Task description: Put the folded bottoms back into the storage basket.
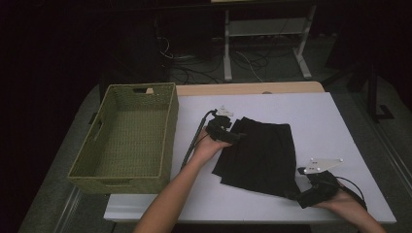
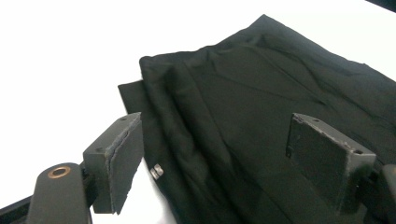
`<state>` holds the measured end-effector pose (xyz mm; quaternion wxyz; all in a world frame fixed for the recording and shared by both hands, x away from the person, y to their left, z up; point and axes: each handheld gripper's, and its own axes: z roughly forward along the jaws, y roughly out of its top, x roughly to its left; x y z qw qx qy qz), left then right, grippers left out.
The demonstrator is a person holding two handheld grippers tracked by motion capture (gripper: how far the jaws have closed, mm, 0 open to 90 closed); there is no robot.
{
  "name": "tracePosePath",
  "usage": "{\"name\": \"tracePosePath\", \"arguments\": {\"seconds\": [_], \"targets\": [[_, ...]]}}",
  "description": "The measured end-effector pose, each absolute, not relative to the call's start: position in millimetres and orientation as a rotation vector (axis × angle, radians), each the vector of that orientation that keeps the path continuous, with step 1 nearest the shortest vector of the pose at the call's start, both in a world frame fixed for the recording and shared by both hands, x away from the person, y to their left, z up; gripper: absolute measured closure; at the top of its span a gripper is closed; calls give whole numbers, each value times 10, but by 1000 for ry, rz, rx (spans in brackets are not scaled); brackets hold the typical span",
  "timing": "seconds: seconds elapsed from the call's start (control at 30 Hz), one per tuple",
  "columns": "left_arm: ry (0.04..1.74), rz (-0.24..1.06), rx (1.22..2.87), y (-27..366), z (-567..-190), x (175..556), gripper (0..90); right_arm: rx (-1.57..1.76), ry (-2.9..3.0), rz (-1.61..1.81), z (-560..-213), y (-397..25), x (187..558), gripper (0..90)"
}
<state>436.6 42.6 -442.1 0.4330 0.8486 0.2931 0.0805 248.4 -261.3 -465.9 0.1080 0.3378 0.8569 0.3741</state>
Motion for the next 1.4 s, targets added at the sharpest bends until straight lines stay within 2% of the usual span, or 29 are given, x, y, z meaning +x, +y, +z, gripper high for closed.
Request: {"name": "tracePosePath", "arguments": {"seconds": [0.77,1.4], "targets": [[776,210,2172,209,-4514,4867,211,993,2523,1103,-4670,-2631,2487,8],[786,188,2205,139,-4600,4948,274,994,2530,1106,-4681,-2635,2497,8]]}}
